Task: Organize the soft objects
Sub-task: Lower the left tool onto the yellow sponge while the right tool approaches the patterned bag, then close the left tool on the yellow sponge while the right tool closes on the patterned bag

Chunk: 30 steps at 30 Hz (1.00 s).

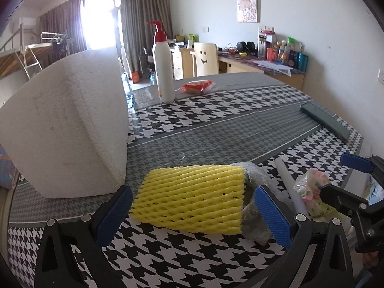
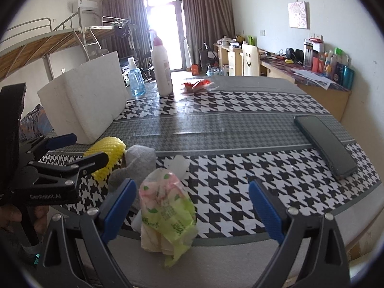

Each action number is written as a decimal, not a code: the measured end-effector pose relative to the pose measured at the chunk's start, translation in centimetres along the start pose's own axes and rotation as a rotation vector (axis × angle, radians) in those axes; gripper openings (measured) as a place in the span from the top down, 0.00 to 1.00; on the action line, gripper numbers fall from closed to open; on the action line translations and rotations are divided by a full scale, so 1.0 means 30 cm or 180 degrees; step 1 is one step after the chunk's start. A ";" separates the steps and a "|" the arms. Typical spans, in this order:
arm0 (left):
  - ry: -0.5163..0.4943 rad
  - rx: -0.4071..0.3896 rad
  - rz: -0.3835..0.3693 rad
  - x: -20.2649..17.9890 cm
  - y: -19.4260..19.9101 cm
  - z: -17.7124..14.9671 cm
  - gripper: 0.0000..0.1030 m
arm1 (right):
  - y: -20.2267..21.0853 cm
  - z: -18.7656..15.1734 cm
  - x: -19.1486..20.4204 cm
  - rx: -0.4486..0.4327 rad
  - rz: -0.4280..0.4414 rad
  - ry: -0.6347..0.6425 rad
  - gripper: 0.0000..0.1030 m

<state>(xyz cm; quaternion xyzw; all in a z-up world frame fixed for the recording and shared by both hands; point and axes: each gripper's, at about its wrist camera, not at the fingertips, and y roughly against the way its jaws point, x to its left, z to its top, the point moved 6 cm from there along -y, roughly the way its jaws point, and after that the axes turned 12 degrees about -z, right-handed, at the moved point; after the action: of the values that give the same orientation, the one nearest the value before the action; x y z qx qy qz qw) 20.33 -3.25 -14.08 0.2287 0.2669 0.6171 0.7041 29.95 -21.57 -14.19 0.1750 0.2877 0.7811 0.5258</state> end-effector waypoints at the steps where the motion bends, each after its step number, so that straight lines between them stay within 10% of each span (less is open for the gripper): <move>1: 0.0003 0.0014 0.0000 0.000 -0.006 -0.001 0.02 | -0.002 -0.003 0.000 0.0006 0.0003 -0.0005 0.06; 30: 0.0122 0.0257 -0.0223 0.011 -0.065 -0.040 0.75 | -0.015 -0.043 -0.005 0.0174 0.0154 -0.0019 0.16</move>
<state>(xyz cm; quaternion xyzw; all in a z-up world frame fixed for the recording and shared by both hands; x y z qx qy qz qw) 21.02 -3.21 -16.27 0.2356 0.3129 0.5850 0.7102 29.58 -21.93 -15.47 0.1985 0.3030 0.7850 0.5026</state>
